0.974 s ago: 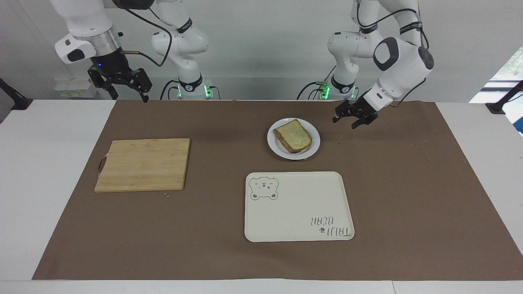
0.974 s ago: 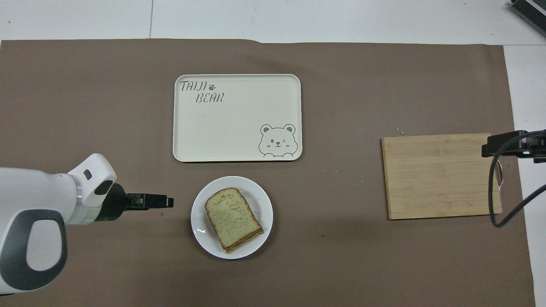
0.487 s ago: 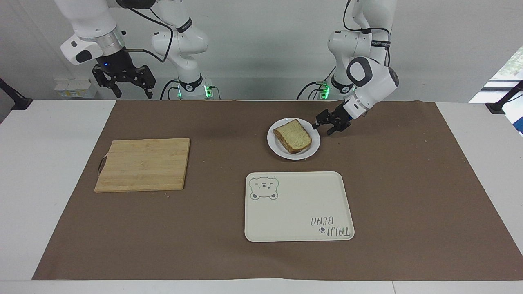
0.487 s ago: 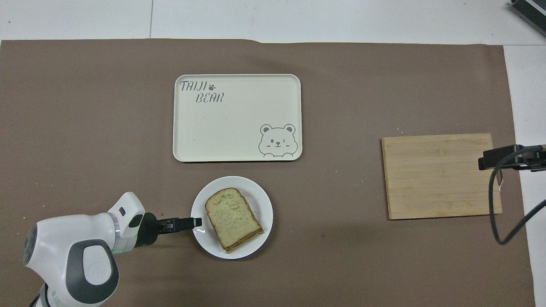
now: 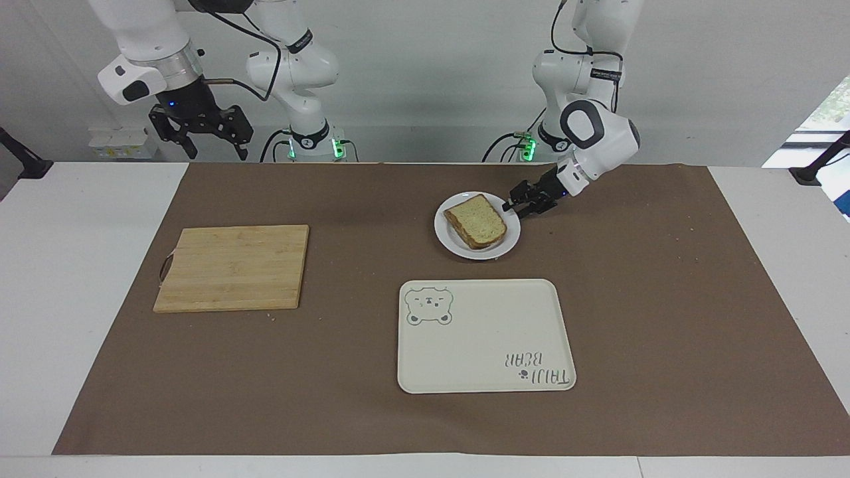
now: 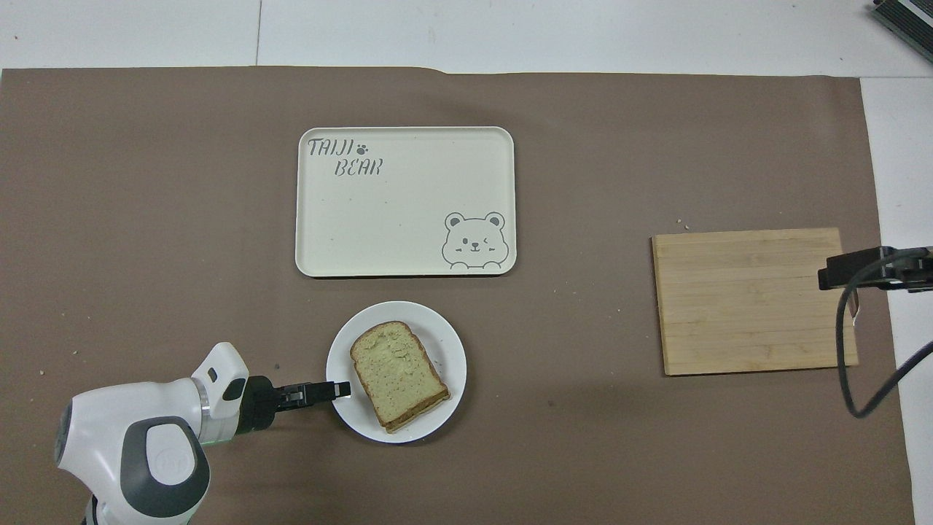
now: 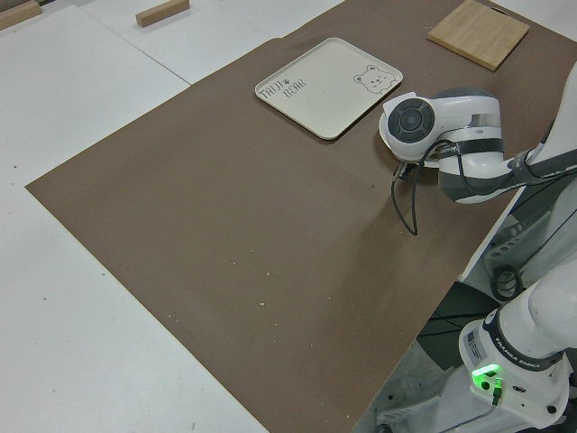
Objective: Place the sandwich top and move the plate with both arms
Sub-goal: 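Push the white plate with the left gripper onto the bear tray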
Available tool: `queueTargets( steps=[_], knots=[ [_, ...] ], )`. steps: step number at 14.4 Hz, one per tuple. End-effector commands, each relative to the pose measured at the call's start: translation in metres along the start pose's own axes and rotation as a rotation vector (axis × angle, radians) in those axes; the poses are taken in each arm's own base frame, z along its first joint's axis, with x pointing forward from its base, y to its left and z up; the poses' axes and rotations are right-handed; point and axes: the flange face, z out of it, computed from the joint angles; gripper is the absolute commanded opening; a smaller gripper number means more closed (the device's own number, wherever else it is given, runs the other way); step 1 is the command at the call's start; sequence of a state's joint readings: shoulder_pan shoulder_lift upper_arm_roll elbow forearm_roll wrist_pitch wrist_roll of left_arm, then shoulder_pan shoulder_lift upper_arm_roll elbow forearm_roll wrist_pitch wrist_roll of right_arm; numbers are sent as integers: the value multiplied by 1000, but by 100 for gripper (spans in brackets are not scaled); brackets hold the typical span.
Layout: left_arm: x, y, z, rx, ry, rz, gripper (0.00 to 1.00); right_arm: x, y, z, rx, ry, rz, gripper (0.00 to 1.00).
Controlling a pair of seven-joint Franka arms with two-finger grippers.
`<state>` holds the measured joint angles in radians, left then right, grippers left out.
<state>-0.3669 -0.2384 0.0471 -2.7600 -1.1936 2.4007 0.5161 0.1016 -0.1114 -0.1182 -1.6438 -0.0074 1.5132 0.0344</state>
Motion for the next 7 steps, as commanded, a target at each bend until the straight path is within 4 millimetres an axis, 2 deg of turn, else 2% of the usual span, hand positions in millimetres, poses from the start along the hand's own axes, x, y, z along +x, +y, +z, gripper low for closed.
queueTargets(
  steps=[1,2,3,4,5,7],
  knots=[
    [-14,0,13,-36,9,-41,53,2,-1,-4,-23,-8,-35,100],
    [-17,0,16,-46,7,-57,45,2,-1,-4,-23,-8,-35,100],
    [-18,1,17,-48,7,-60,29,2,-1,-4,-23,-8,-35,100],
    [-20,-1,17,-48,4,-63,9,2,-1,-3,-23,-9,-35,100],
    [-20,-1,17,-49,2,-63,0,1,-1,-3,-23,-9,-35,100],
    [-17,-3,15,-55,6,-71,0,1,-2,-3,-23,-9,-37,100]
  ],
)
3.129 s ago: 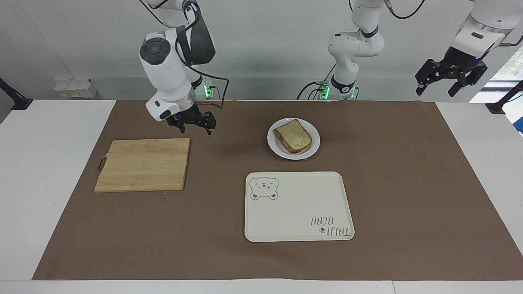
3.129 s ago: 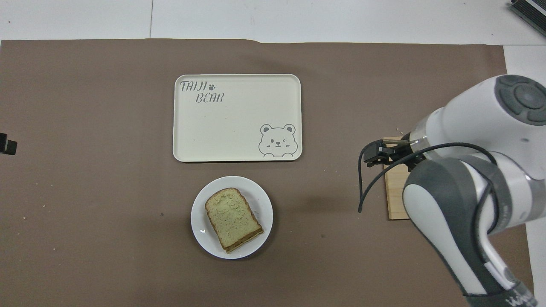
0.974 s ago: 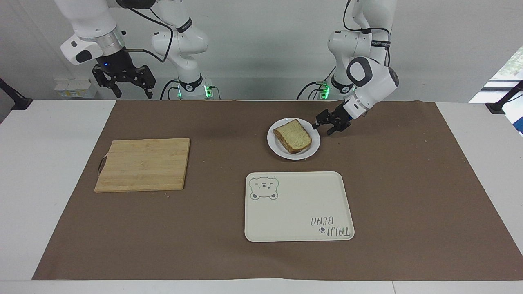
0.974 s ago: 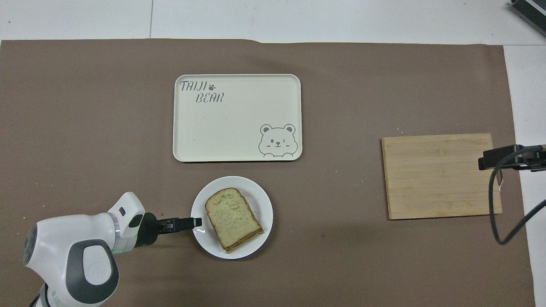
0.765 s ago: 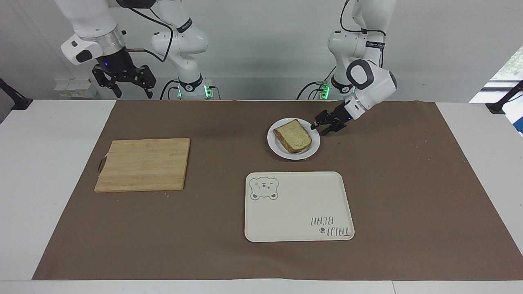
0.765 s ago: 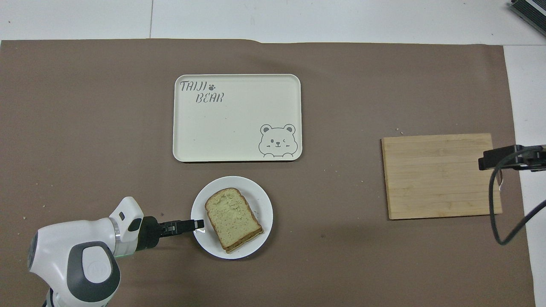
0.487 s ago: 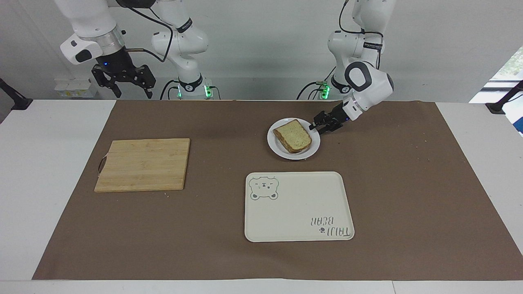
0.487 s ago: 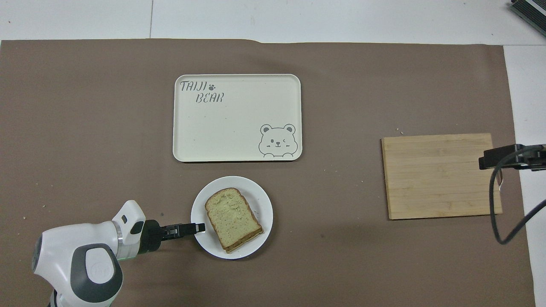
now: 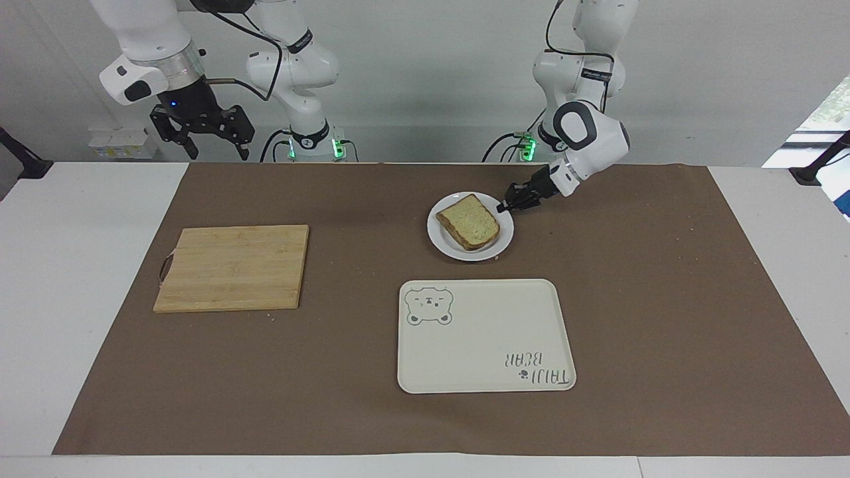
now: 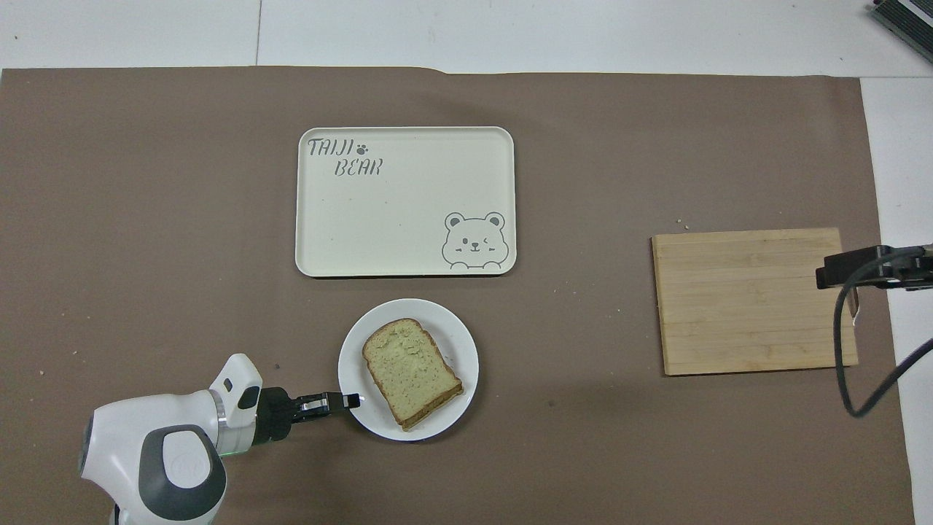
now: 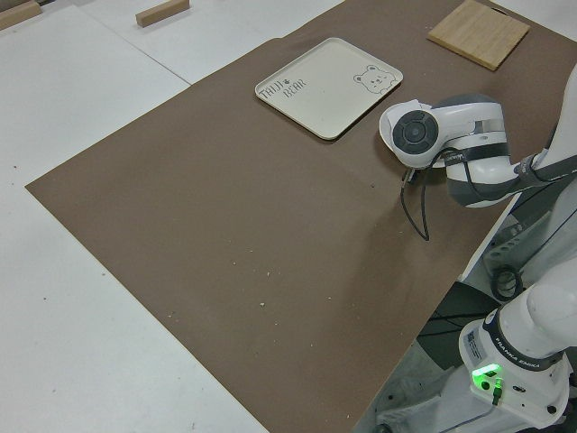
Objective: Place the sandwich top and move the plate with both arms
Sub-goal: 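Push the white plate with the left gripper onto the bear tray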
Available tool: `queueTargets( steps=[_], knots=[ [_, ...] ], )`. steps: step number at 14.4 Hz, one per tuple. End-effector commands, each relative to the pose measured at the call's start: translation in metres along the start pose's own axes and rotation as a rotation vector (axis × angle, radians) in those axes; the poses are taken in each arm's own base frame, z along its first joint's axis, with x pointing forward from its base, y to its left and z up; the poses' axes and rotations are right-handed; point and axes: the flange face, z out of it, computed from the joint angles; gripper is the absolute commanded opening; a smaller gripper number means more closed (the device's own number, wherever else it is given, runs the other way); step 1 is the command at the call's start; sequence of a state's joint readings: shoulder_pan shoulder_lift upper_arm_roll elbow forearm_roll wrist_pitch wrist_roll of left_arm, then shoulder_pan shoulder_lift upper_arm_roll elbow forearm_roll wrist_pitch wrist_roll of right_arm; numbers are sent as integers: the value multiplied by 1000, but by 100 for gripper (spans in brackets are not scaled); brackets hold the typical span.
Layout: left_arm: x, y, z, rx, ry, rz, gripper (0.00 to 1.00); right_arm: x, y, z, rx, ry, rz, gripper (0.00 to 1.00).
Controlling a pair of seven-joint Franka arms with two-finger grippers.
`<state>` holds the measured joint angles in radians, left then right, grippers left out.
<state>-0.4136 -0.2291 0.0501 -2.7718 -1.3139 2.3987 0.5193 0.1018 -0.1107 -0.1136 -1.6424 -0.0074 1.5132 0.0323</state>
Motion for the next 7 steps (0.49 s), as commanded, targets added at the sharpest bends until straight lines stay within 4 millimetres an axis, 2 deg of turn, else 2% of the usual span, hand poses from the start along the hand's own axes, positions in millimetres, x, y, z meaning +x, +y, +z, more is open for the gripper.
queueTargets(
  steps=[1,2,4,7],
  knots=[
    [-3,-6,0,1,14,-6,0,1,1,-3,-20,-10,-29,100],
    [4,-4,-6,-9,32,-8,0,1,1,-2,-22,-12,-29,100],
    [38,15,-26,-46,97,-13,0,3,4,-2,-24,-15,-25,100],
    [84,34,-39,-97,120,-39,0,9,5,-10,-24,2,-20,100]
  ],
)
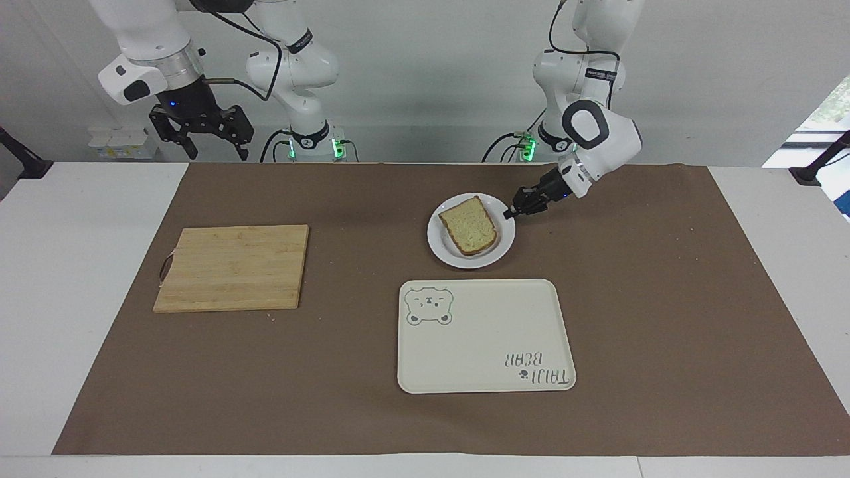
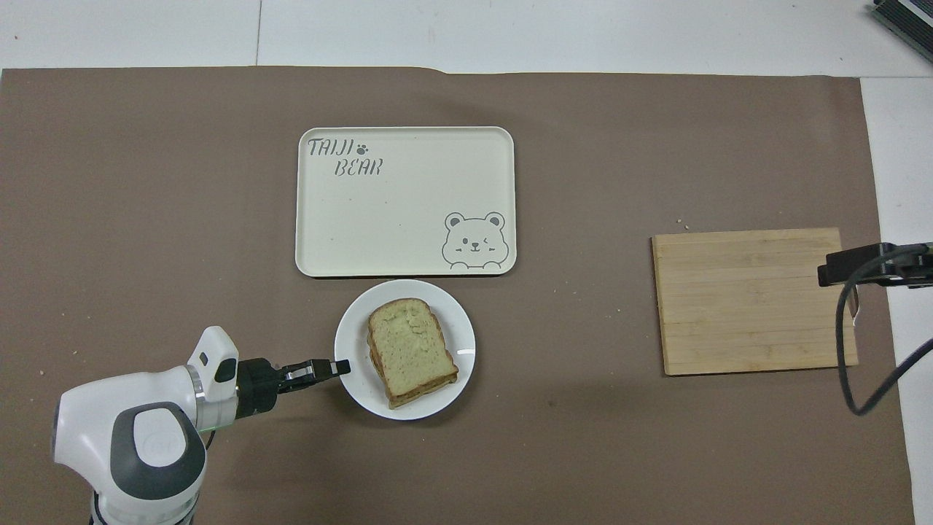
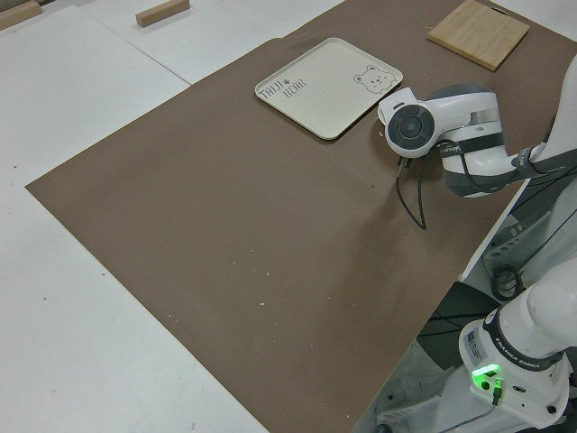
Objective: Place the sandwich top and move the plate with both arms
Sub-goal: 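Push the white plate with the left gripper onto the bear tray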
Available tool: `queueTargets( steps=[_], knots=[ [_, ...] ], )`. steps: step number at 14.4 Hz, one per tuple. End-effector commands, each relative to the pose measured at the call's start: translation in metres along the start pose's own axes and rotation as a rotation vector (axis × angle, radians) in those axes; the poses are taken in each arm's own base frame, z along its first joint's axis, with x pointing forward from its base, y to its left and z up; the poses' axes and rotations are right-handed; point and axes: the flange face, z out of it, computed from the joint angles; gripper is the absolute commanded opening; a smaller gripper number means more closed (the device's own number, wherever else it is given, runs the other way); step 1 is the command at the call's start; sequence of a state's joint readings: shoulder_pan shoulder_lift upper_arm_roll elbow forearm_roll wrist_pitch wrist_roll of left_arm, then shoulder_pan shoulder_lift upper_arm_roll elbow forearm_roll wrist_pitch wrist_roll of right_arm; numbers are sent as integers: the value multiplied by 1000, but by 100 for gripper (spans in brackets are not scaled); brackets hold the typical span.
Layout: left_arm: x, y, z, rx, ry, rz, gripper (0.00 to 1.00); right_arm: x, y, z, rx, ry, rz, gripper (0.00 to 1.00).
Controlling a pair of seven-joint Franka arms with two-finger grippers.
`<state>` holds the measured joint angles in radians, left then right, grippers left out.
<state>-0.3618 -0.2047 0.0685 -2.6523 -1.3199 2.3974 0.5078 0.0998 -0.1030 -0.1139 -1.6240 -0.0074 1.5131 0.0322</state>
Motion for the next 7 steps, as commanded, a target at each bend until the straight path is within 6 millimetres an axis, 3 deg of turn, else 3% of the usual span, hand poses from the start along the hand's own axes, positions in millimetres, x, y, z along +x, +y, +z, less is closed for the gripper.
queueTargets(
  steps=[1,7],
  knots=[
    [57,17,-6,-70,13,-53,0,7,2,-5,-21,-1,-29,100],
    [145,55,-17,-115,86,-6,0,7,2,-4,-8,2,-29,100]
  ],
)
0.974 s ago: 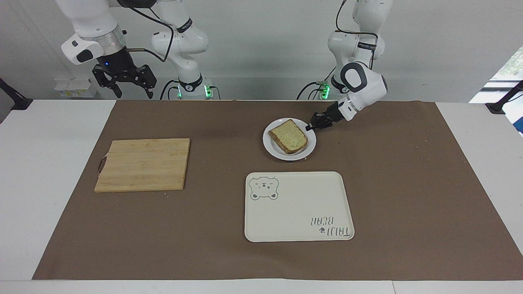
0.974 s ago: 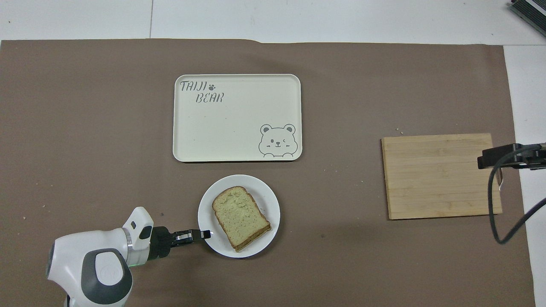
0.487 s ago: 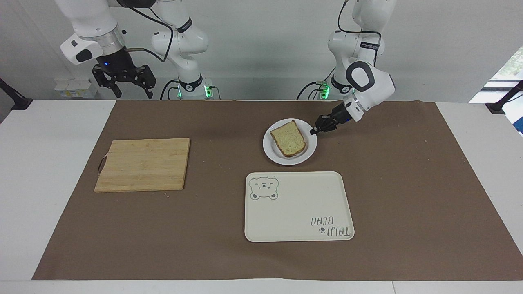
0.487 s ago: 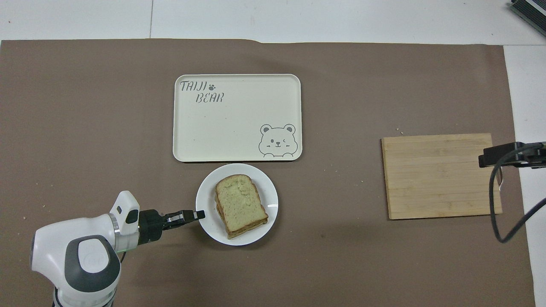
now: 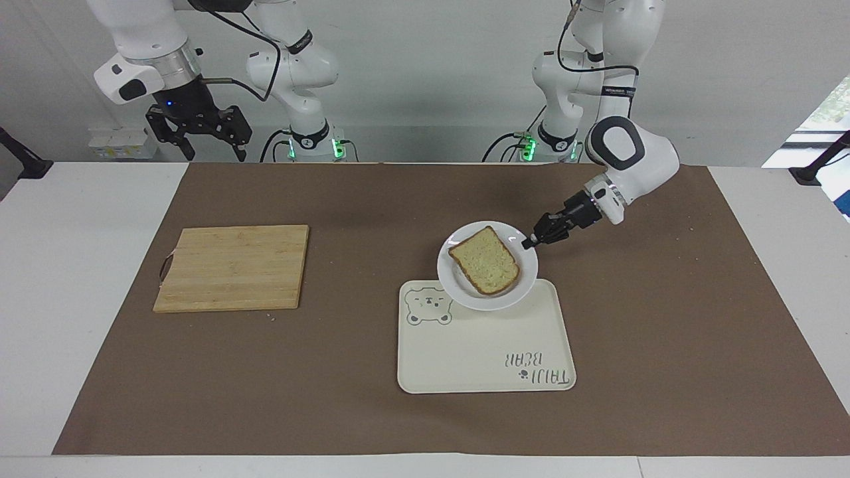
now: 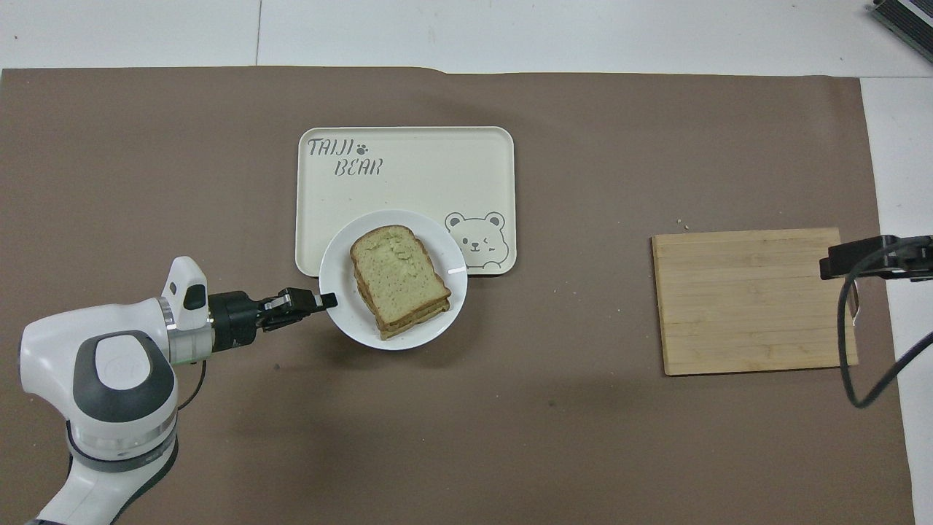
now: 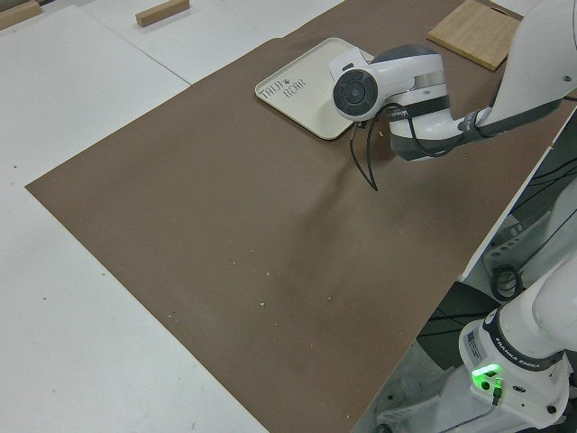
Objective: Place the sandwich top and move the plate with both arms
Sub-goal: 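Push the white plate with the left gripper onto the bear tray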
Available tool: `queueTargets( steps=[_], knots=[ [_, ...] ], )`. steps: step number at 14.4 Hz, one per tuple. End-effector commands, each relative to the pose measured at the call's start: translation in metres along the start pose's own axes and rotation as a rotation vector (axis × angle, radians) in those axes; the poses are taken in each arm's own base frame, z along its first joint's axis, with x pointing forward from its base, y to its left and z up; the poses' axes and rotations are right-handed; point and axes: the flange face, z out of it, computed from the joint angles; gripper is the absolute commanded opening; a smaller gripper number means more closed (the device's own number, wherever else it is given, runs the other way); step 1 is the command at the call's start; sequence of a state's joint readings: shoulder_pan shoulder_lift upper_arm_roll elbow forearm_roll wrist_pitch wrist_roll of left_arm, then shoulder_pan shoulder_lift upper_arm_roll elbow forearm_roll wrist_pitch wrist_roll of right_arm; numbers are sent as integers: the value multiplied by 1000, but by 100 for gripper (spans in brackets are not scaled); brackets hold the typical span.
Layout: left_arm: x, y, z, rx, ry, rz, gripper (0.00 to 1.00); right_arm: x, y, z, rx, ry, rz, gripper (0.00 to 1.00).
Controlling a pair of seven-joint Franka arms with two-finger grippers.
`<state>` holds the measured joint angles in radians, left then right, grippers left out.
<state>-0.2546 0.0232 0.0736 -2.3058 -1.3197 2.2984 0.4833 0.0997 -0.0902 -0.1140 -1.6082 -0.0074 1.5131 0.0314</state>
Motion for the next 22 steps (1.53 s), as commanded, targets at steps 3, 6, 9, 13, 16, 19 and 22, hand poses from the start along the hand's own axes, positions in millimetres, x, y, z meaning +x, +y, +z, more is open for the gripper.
queueTargets(
  steps=[3,6,9,13,16,19,22],
  knots=[
    [64,18,22,-16,16,30,0,2,2,-3,-3,-4,-25,100],
    [94,22,37,12,16,86,0,2,3,-3,-3,-4,-24,100],
    [110,10,58,45,-3,117,0,2,2,-3,-3,-4,-25,100],
    [106,1,68,79,-42,216,0,2,2,-3,-3,-4,-25,100],
    [107,2,65,95,-53,227,59,2,2,-3,-3,-3,-25,100],
    [110,15,47,160,-59,236,71,2,2,-3,-3,-4,-25,100],
    [110,46,10,269,-48,290,77,2,3,-3,-3,-4,-24,100]
  ],
)
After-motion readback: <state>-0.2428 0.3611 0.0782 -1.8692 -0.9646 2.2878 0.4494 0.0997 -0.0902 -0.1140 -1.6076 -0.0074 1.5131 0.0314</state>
